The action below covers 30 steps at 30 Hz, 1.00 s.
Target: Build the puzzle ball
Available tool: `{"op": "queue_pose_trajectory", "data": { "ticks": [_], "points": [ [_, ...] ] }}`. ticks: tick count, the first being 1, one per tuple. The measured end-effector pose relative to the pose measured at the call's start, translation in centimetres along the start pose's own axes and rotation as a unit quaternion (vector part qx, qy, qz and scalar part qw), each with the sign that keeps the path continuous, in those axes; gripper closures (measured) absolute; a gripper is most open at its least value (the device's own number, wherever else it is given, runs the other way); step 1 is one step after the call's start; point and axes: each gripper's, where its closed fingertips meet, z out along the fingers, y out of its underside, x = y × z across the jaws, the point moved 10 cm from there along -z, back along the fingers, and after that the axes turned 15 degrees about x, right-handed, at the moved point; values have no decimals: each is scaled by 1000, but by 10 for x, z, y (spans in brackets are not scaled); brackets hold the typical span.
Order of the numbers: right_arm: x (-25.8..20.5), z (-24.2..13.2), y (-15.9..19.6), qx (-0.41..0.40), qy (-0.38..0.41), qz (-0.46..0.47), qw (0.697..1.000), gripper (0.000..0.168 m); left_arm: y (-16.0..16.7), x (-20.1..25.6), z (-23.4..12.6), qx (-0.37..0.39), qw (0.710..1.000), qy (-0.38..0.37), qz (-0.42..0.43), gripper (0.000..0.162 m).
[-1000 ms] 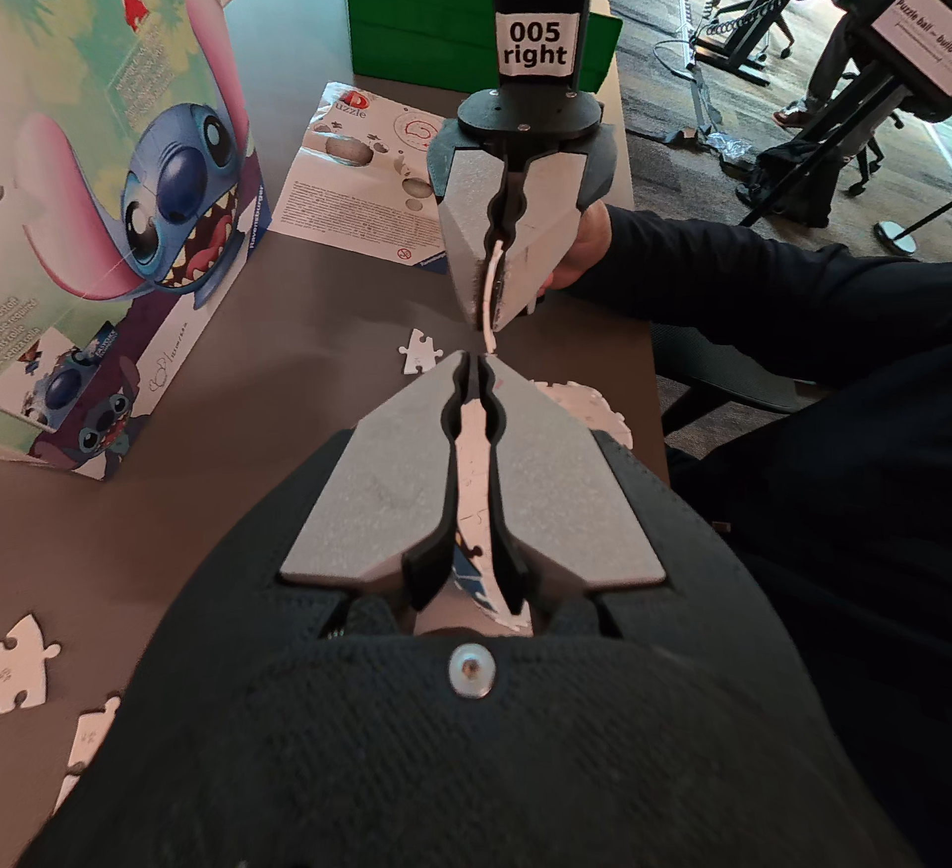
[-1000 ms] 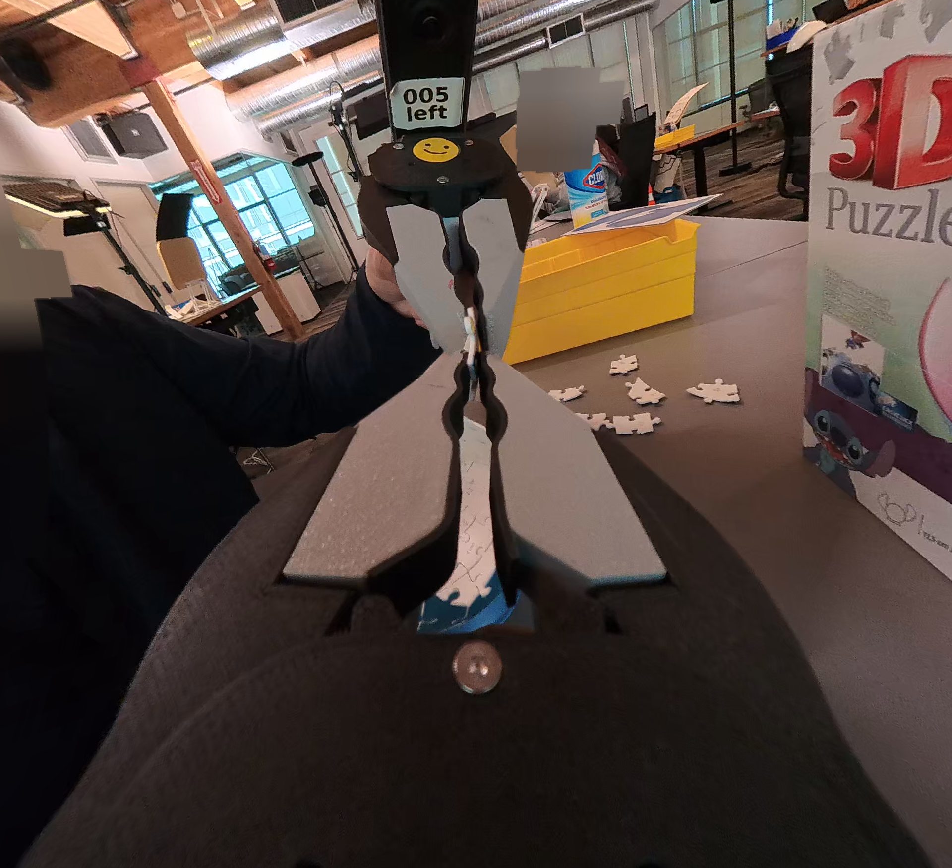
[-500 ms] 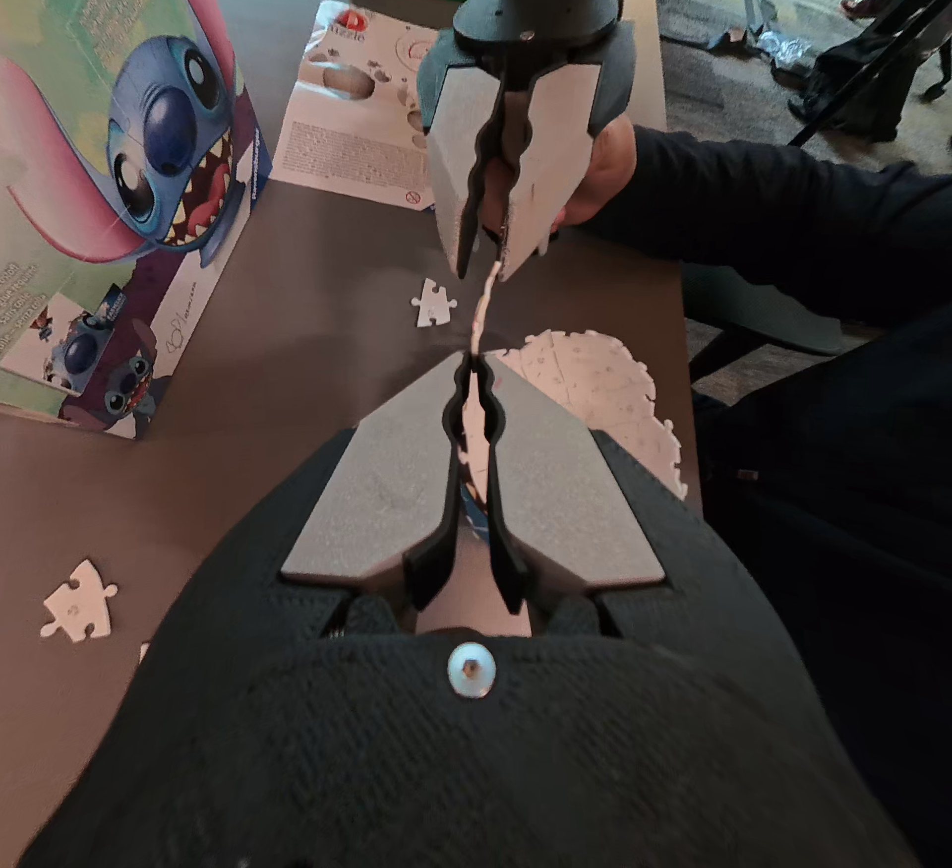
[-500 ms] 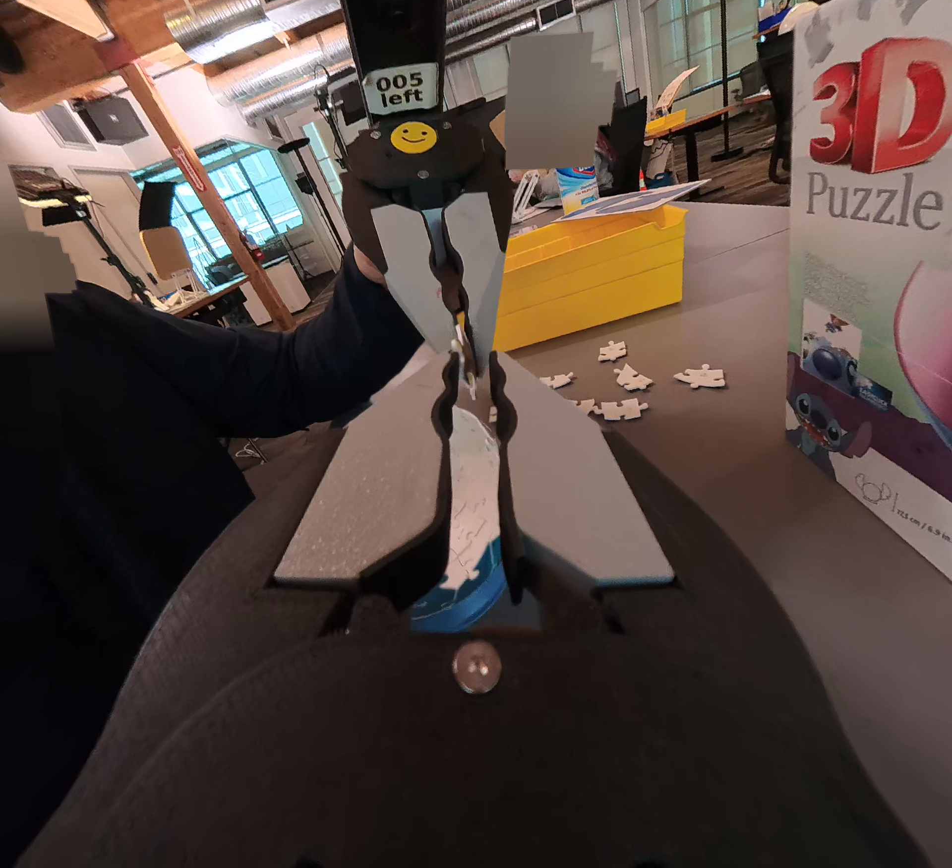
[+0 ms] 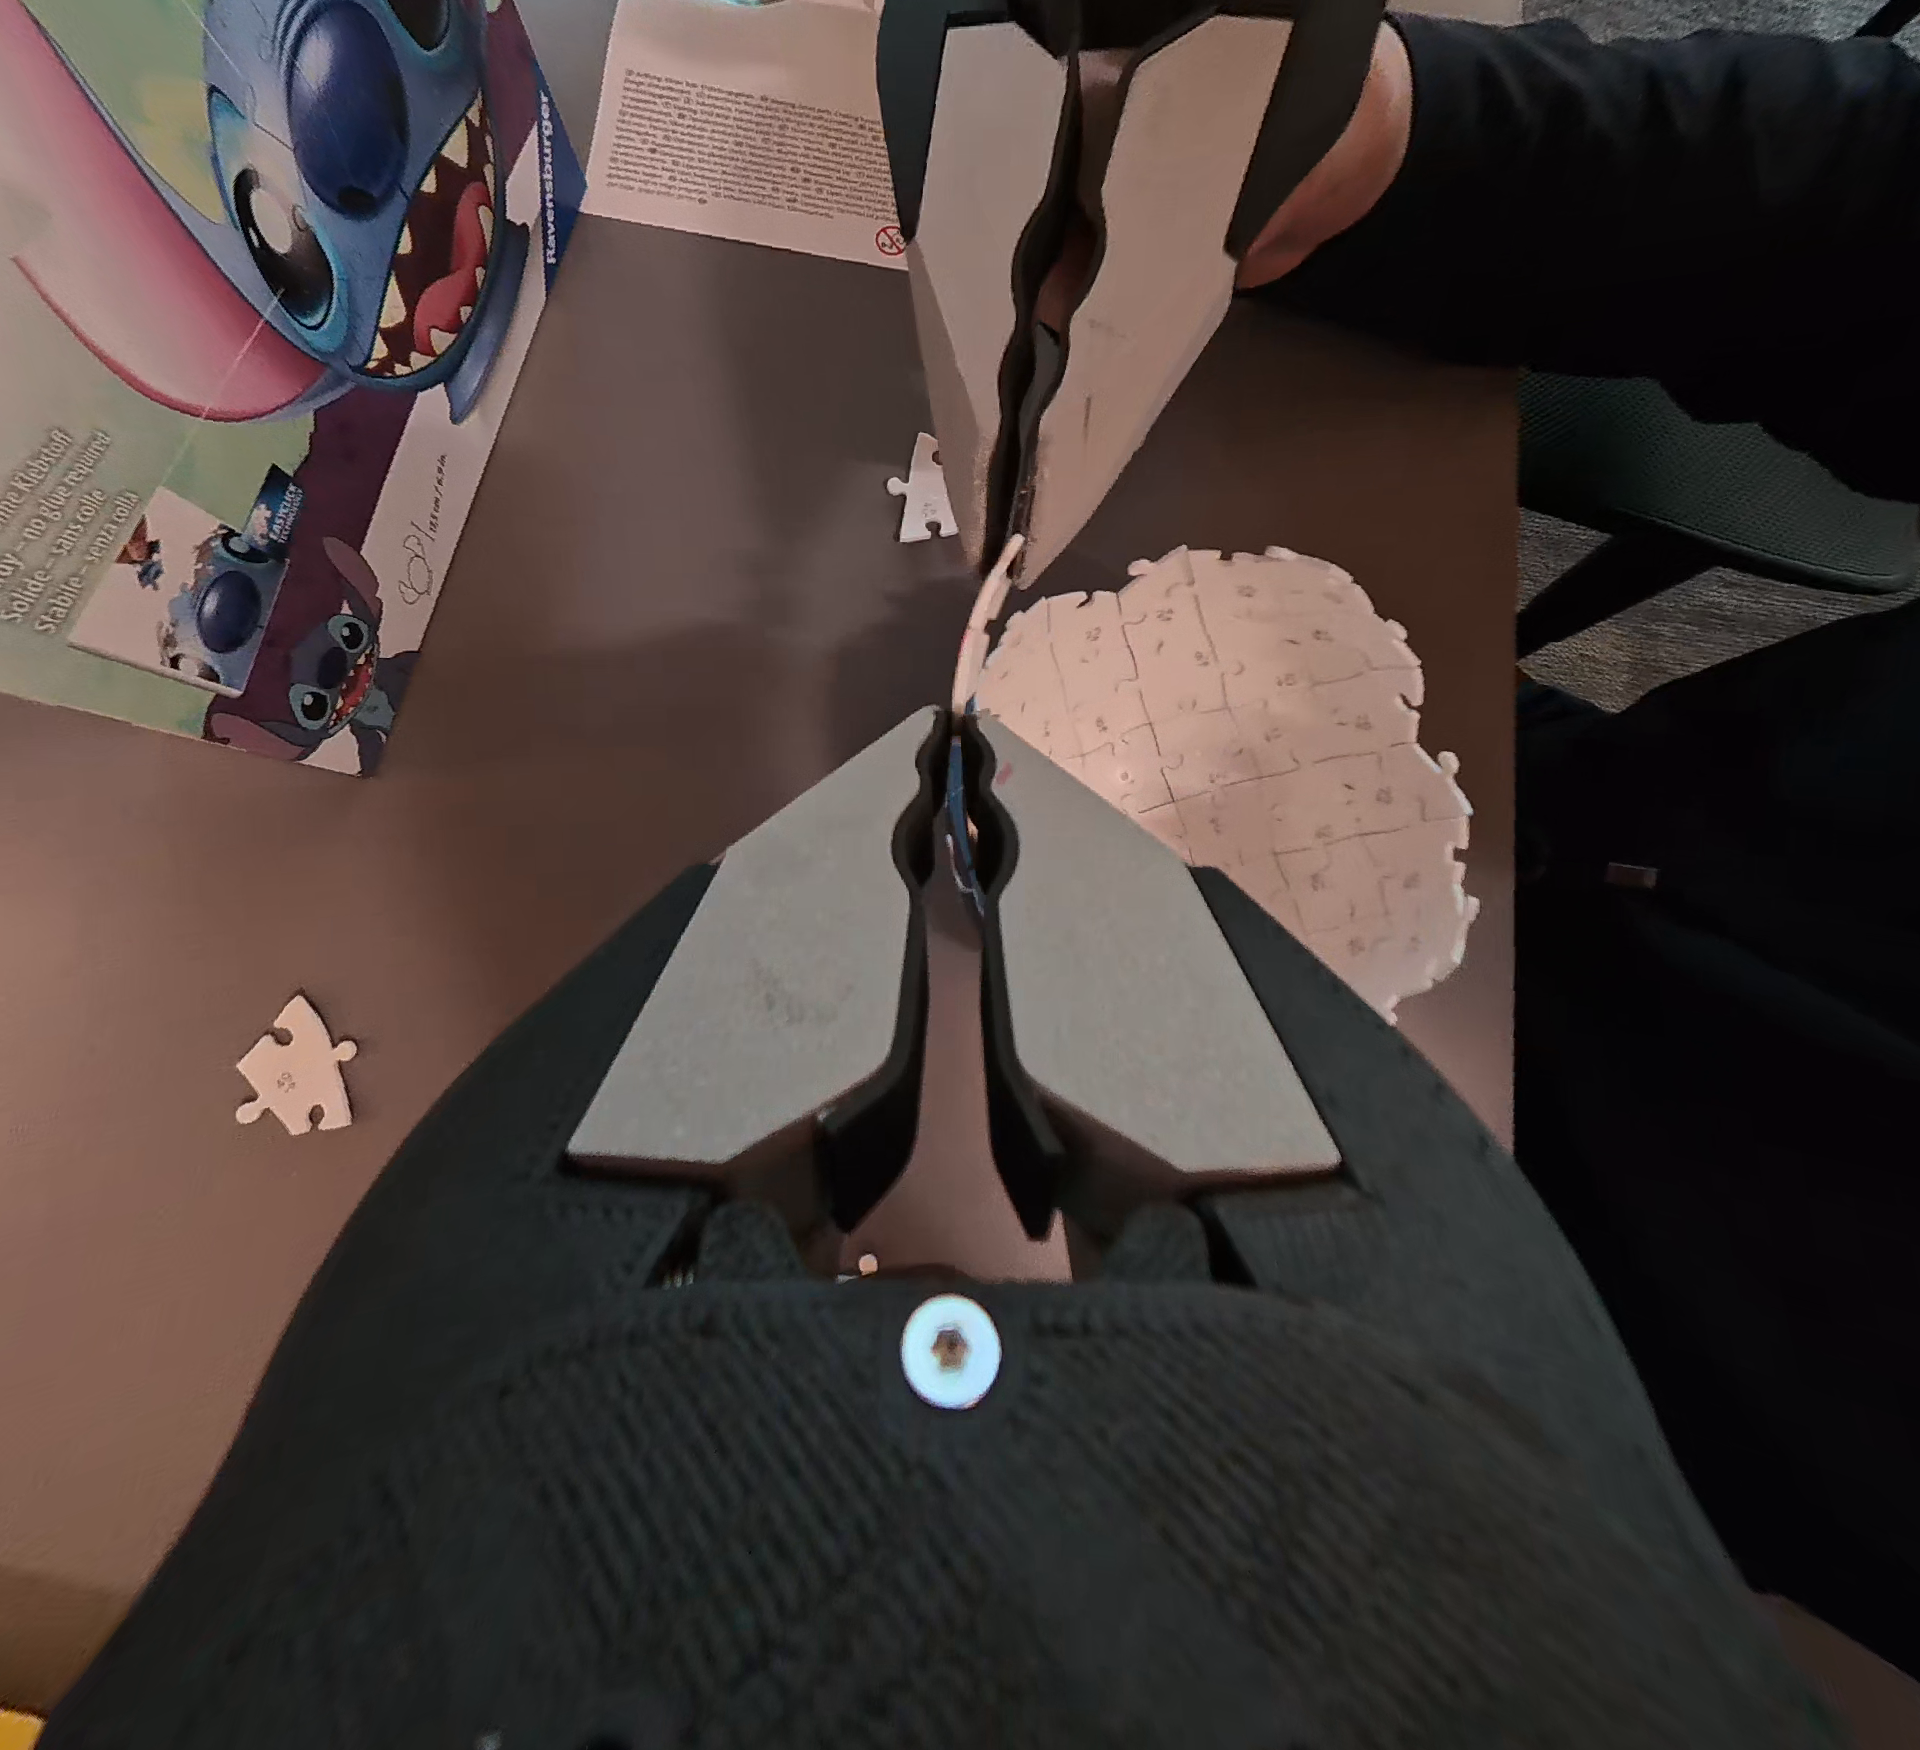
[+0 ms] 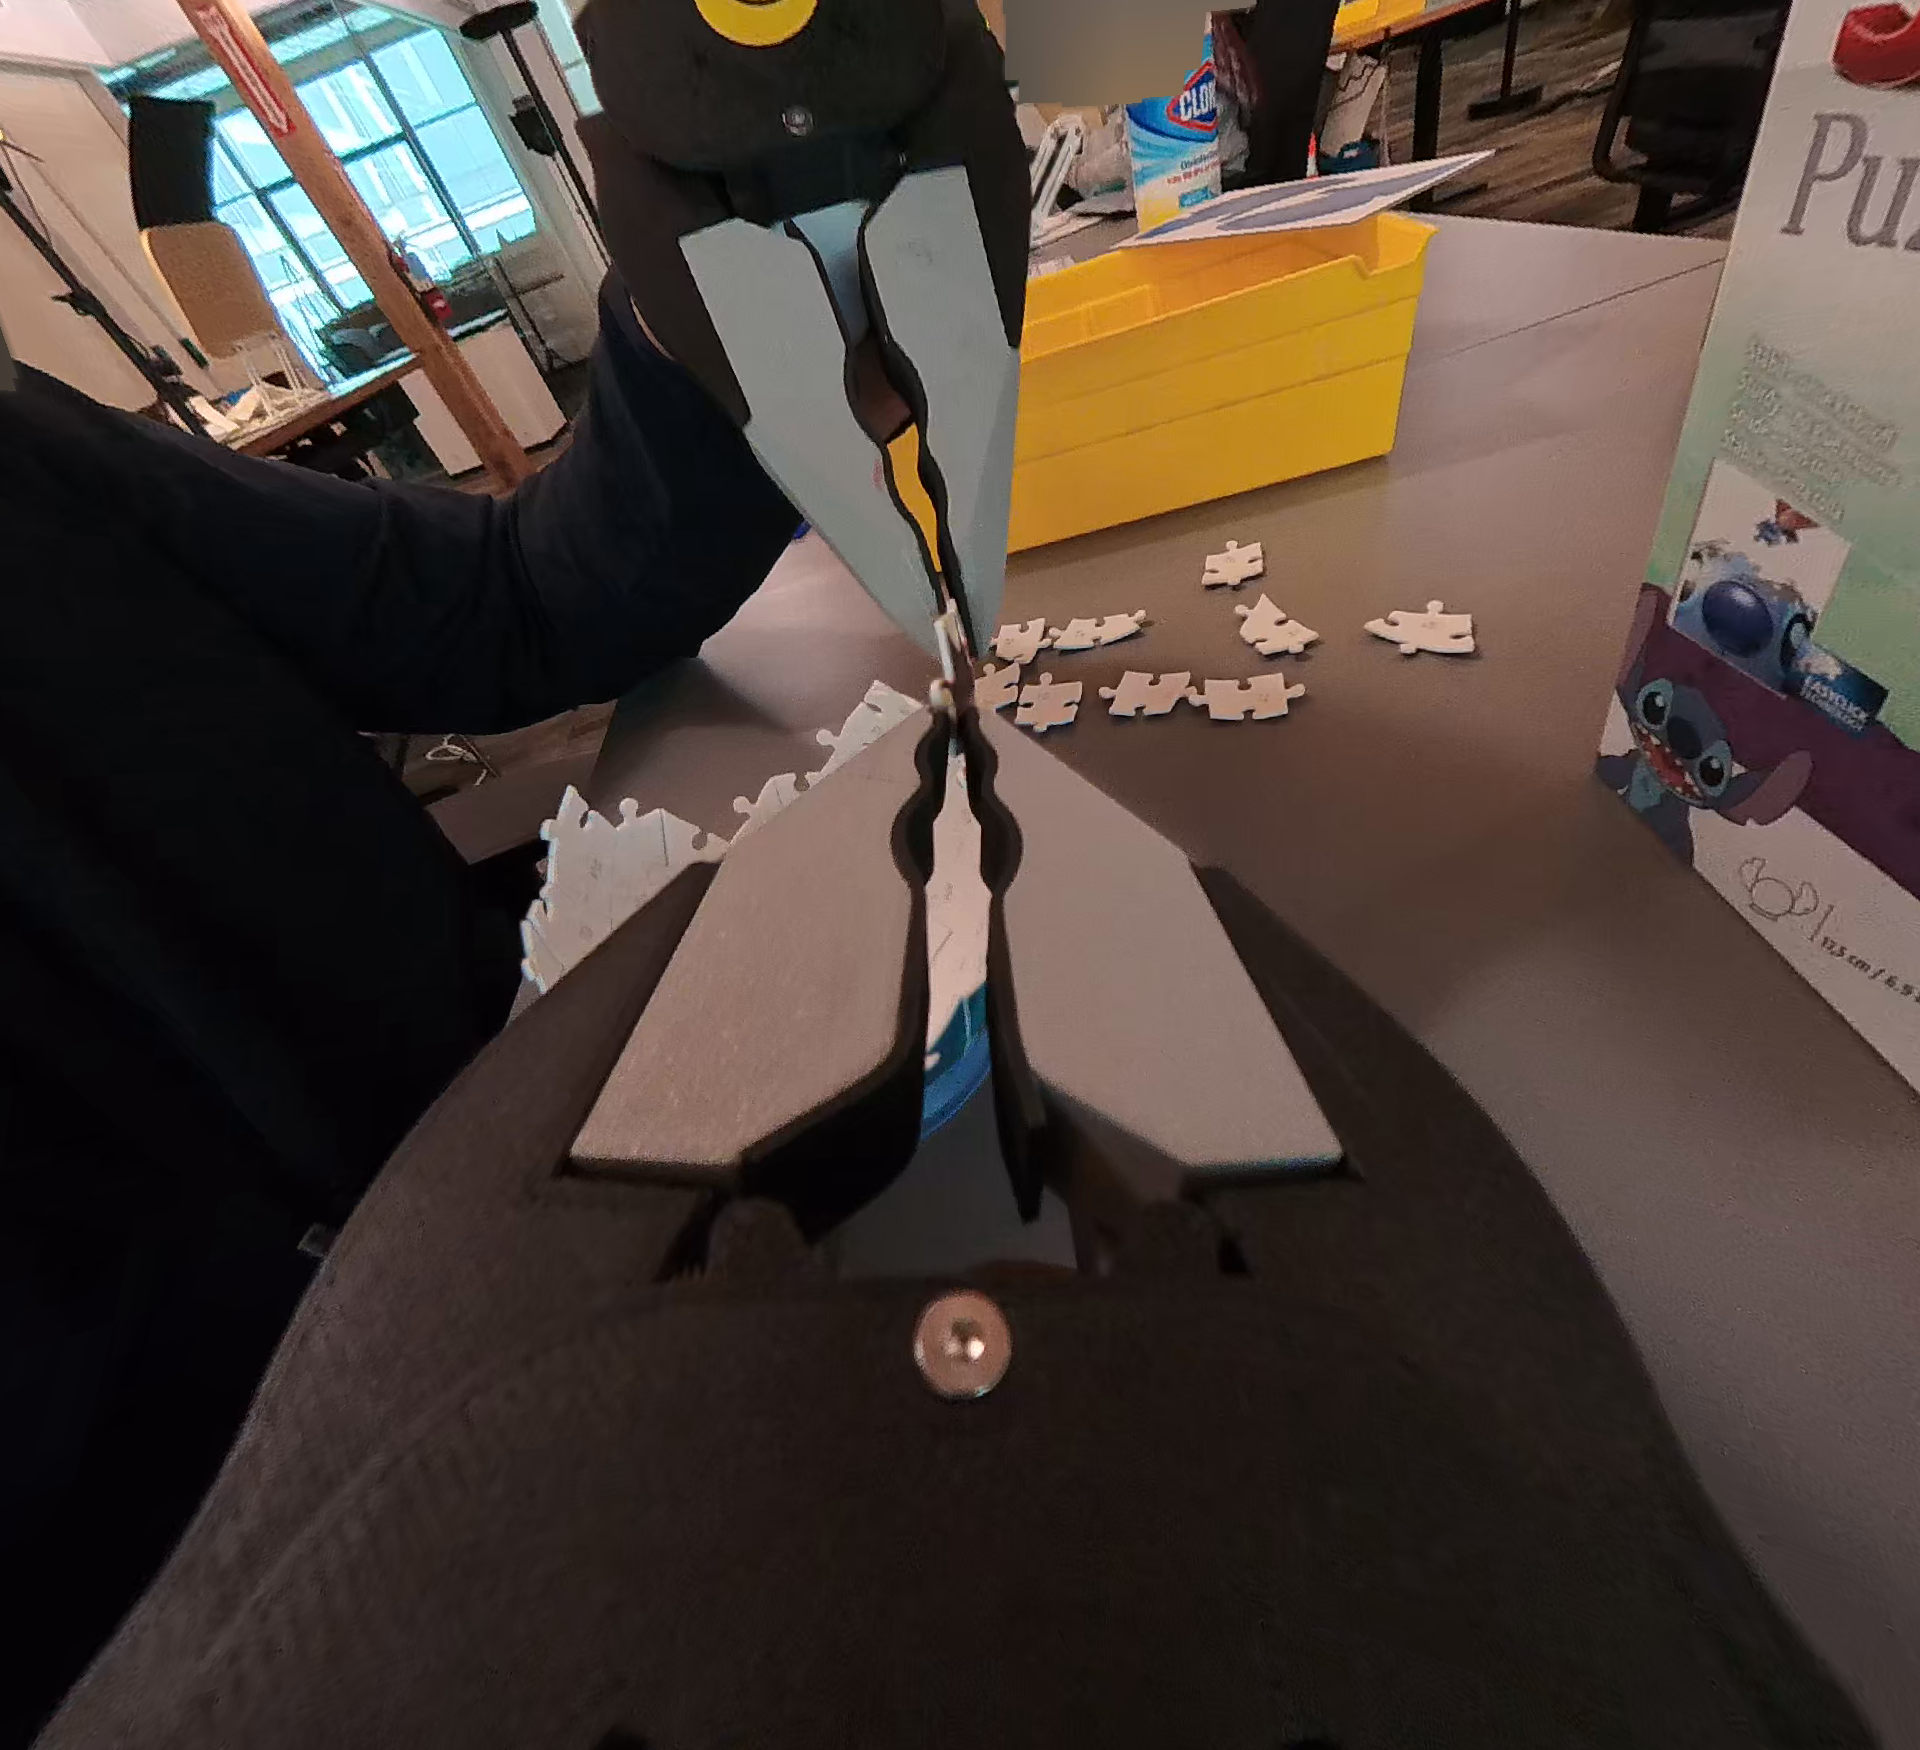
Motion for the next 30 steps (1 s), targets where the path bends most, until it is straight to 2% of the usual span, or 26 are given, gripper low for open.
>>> {"op": "queue_pose_trajectory", "data": {
  "ticks": [15,30],
  "points": [
    [2,6,17,-93,26,-28,995,168,2,7,2,-10,1000,15,9,162],
    [-2,7,18,-105,19,-35,994,168,4,7,4,-25,999,14,14,162]
  ]
}}
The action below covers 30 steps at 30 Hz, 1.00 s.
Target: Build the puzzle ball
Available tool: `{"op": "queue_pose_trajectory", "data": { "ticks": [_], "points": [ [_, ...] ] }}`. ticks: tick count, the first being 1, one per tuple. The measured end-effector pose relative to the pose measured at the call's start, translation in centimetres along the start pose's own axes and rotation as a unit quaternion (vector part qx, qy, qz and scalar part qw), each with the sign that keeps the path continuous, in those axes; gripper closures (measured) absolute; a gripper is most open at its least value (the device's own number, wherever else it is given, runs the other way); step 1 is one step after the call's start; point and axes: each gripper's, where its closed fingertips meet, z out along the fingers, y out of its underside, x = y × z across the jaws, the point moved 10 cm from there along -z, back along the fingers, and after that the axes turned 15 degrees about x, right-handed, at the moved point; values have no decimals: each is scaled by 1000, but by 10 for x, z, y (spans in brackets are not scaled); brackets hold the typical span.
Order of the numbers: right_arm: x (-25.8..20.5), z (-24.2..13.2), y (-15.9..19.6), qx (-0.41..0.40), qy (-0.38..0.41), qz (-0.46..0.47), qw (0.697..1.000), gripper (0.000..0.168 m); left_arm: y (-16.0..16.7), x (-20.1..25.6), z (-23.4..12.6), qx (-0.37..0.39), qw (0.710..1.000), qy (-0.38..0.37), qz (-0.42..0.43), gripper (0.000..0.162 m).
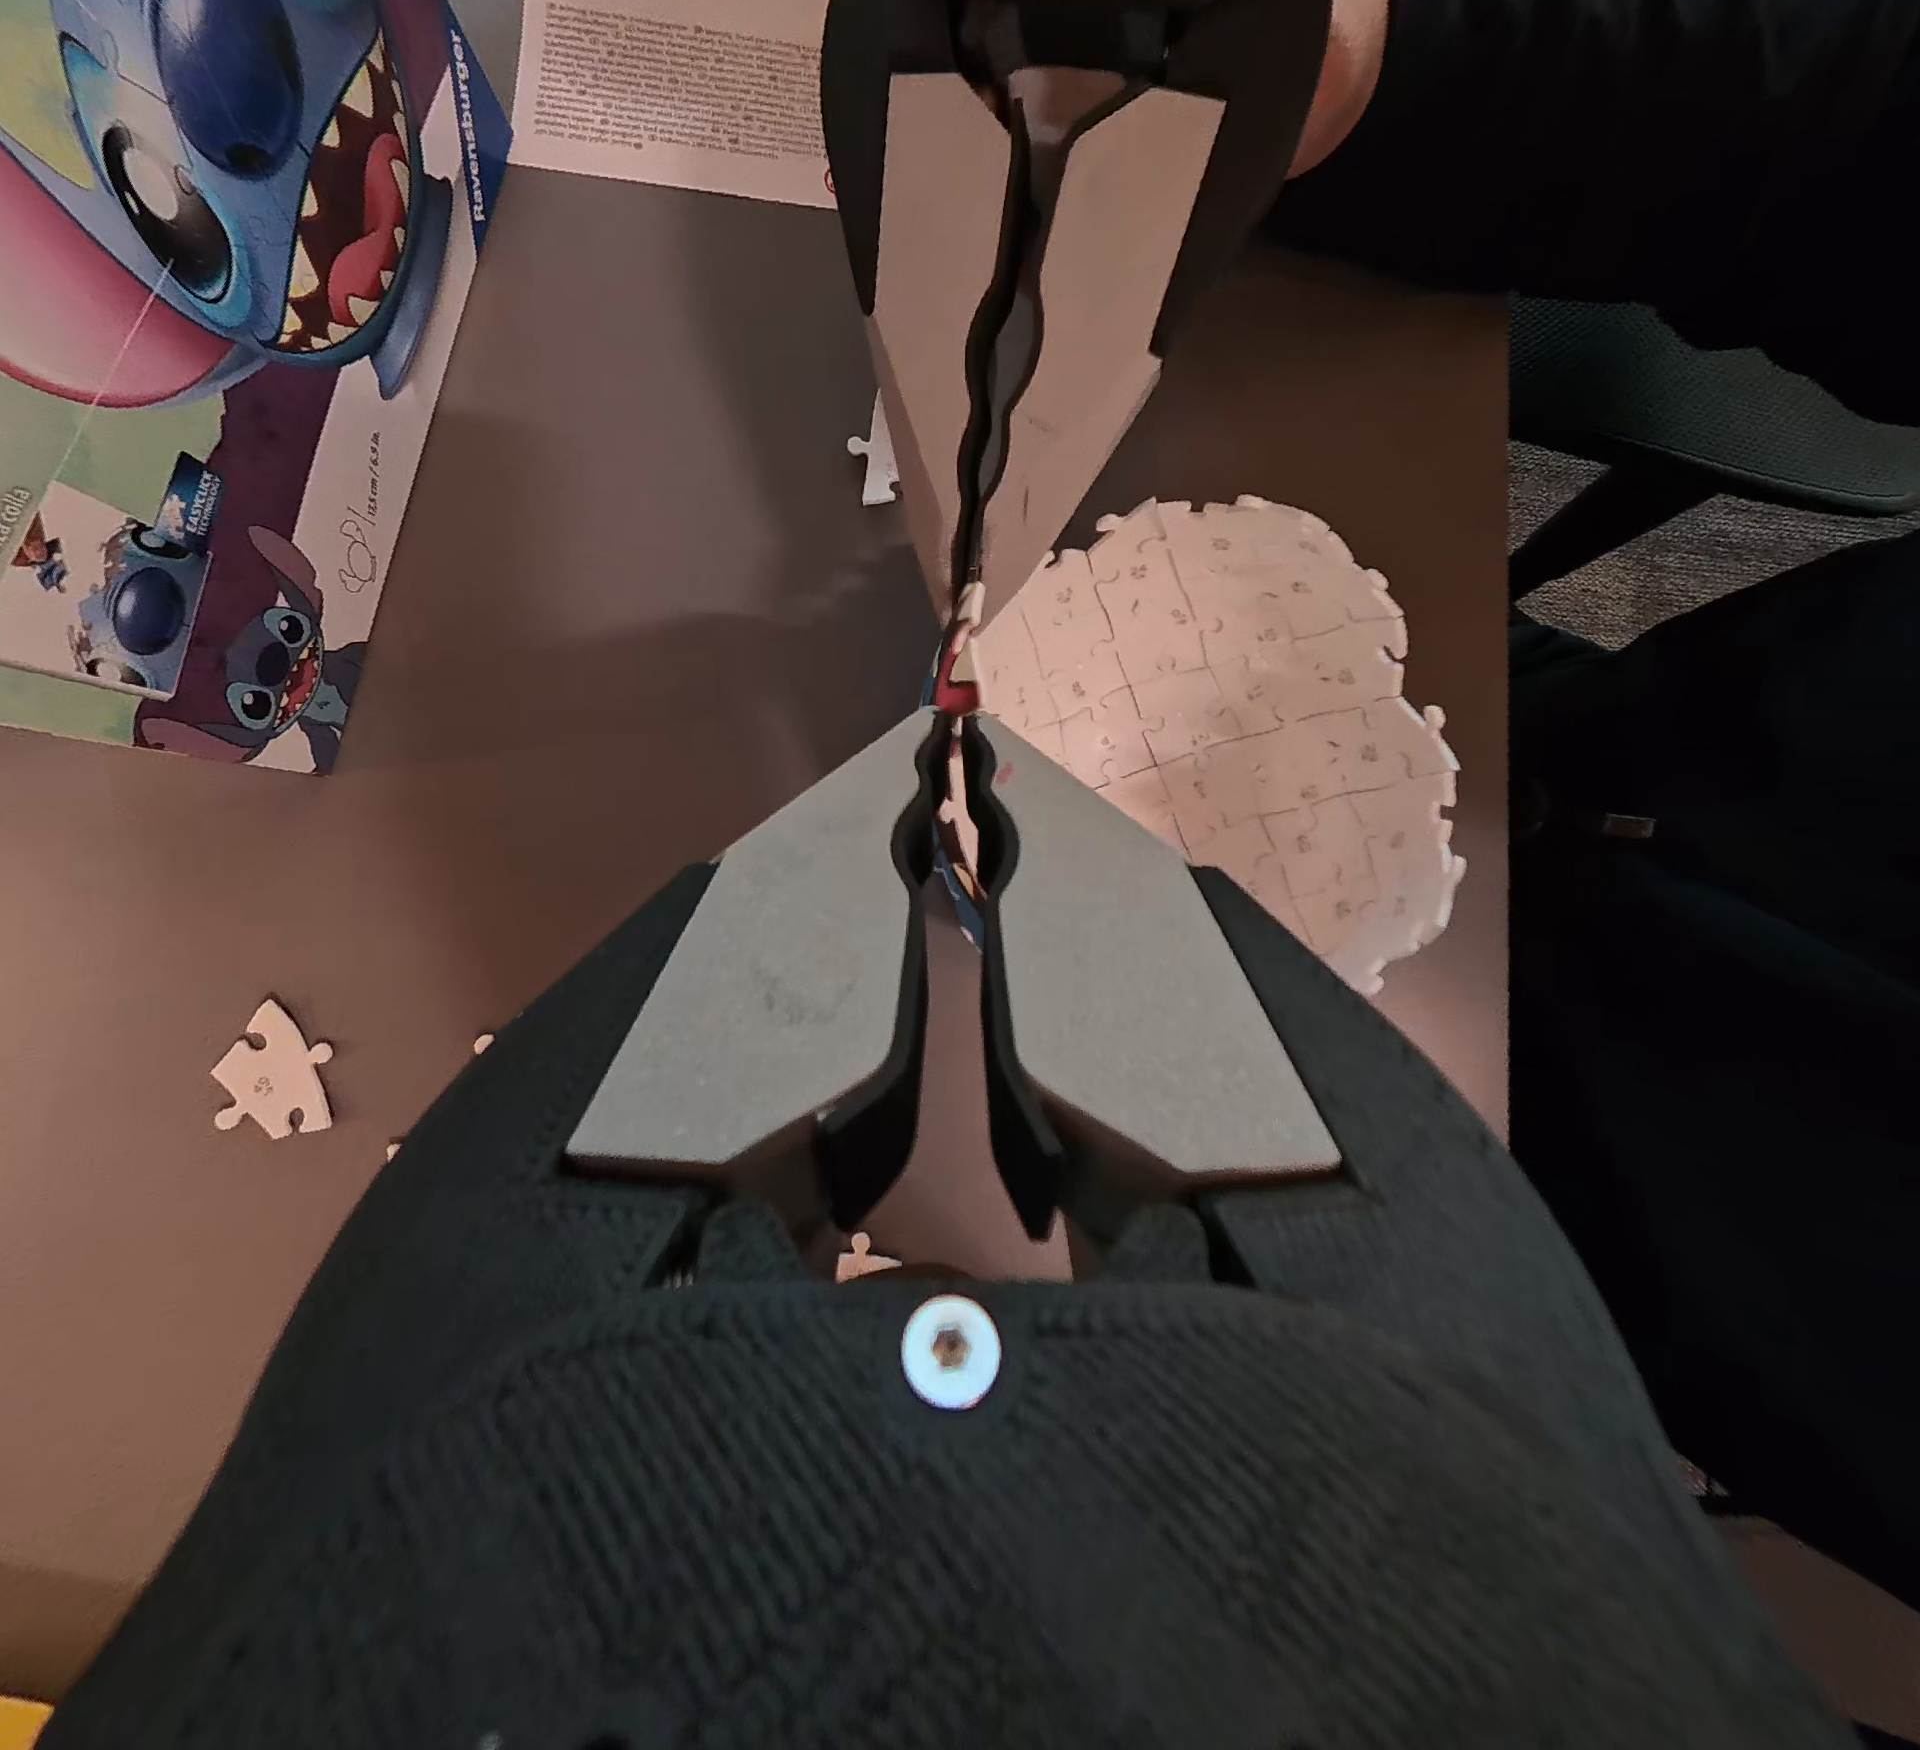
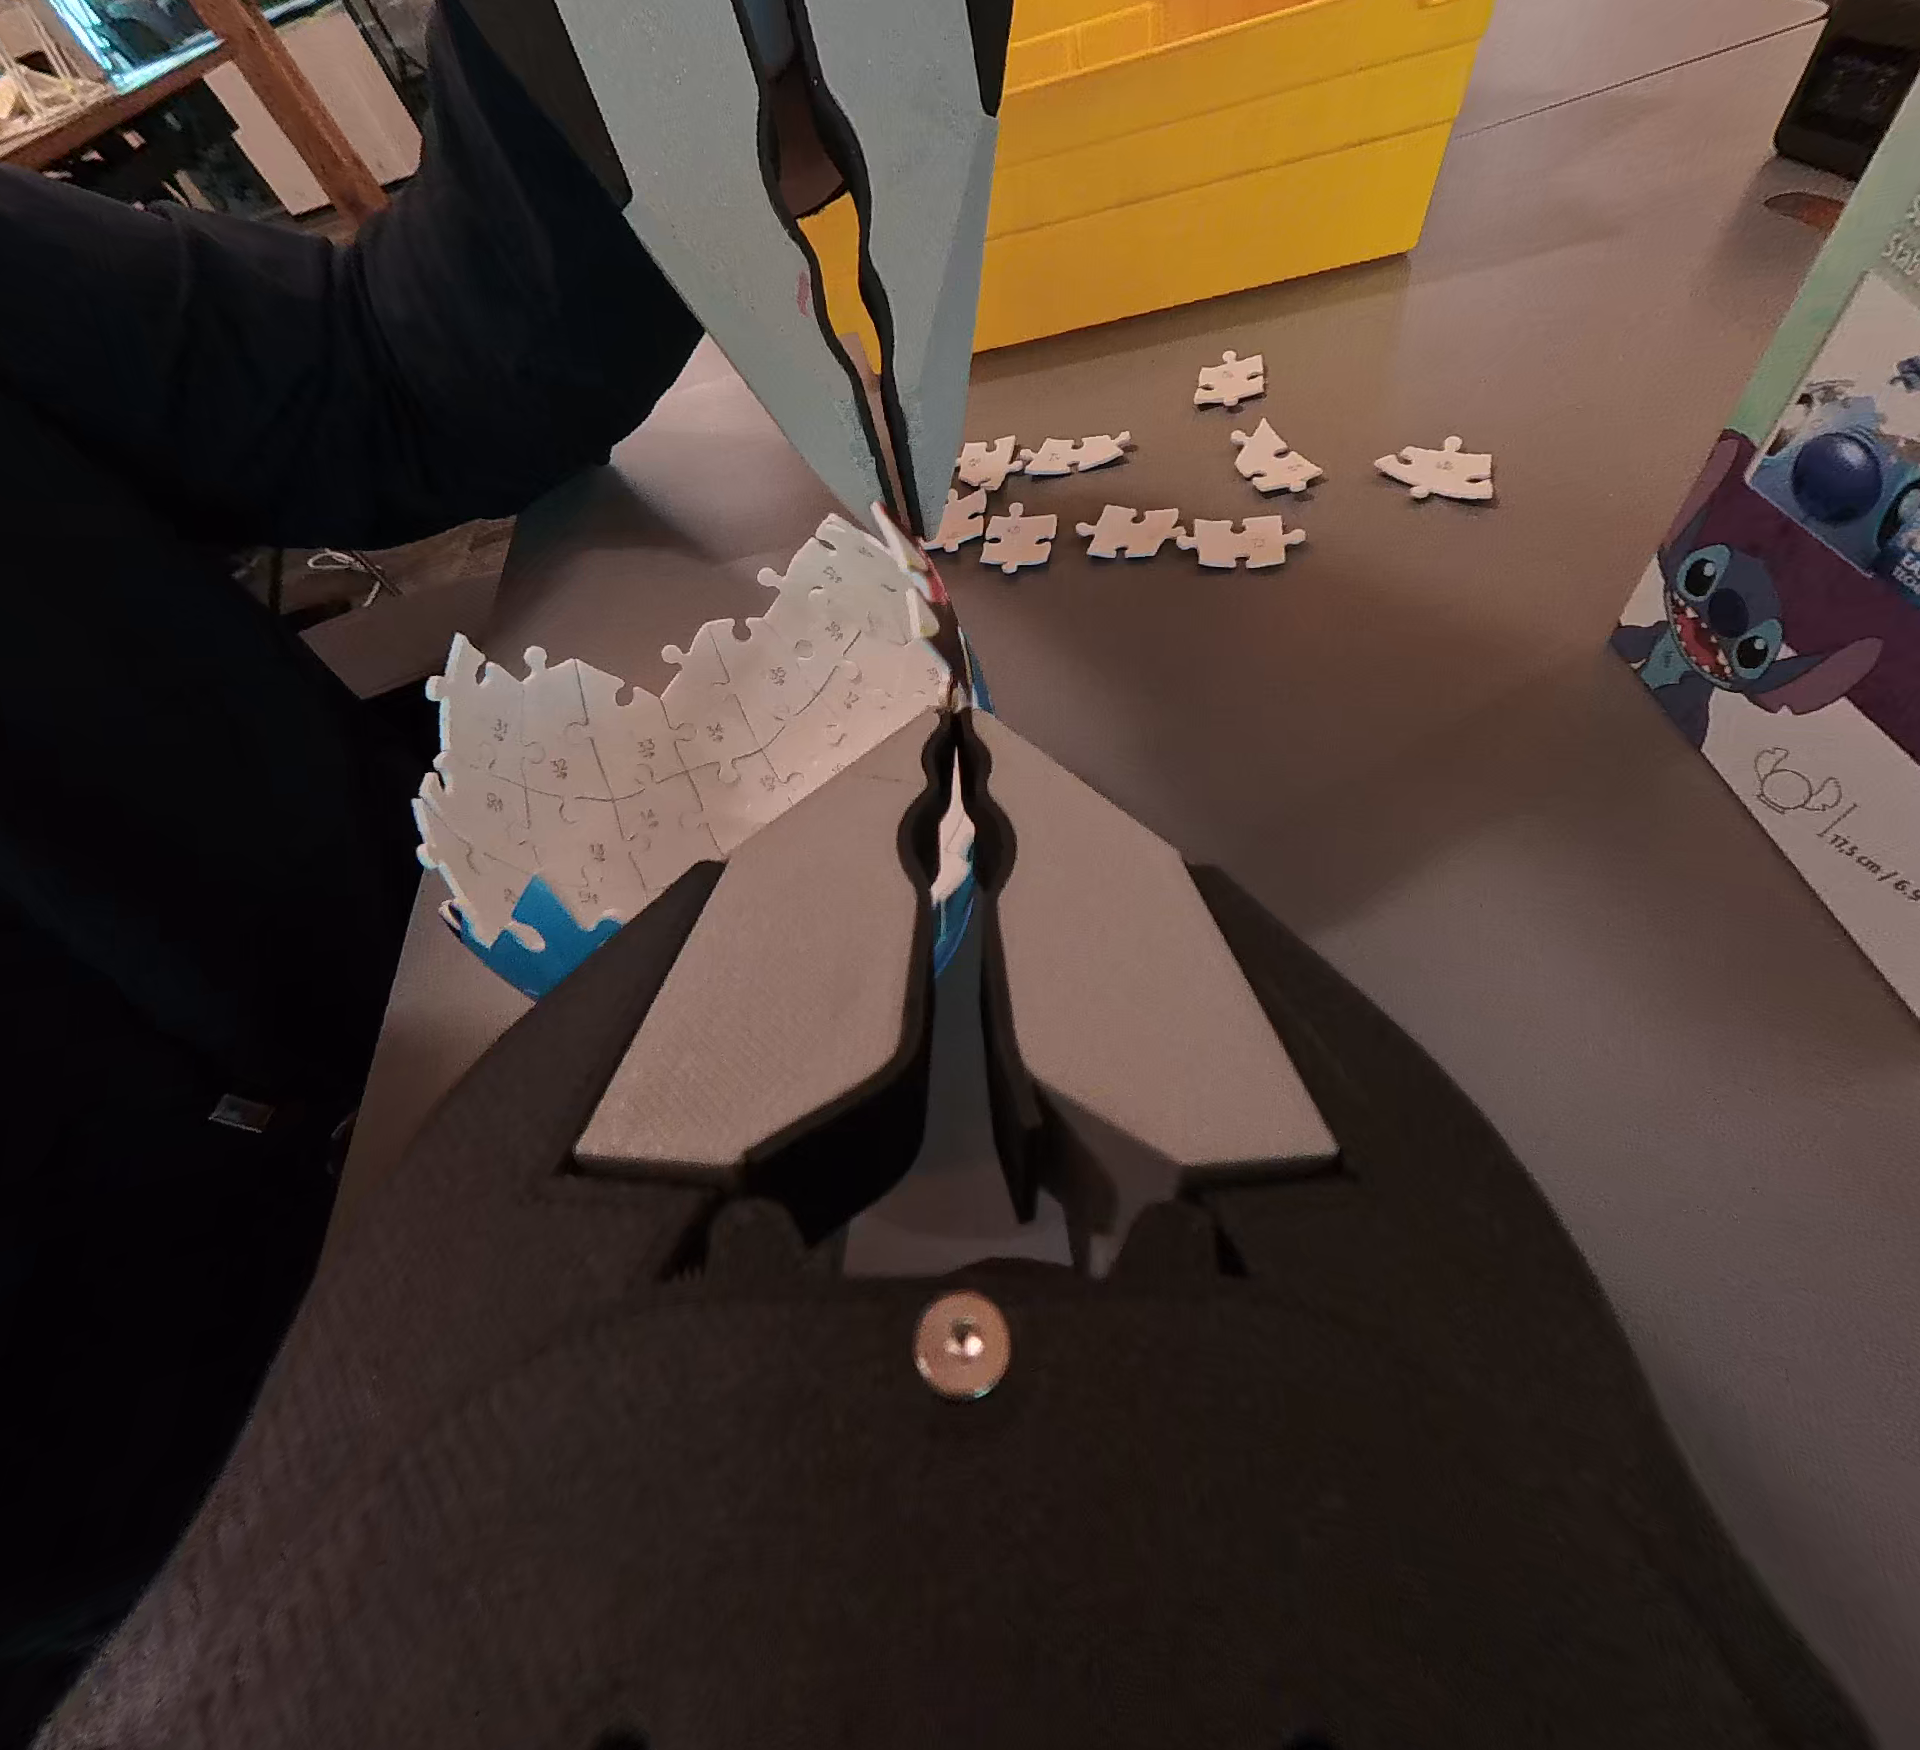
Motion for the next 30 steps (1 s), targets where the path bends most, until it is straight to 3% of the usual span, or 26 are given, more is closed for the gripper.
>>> {"op": "queue_pose_trajectory", "data": {
  "ticks": [30],
  "points": [
    [-3,1,0,-2,-8,-3,1000,168,-4,3,-2,18,1000,12,-6,161]
  ]
}}
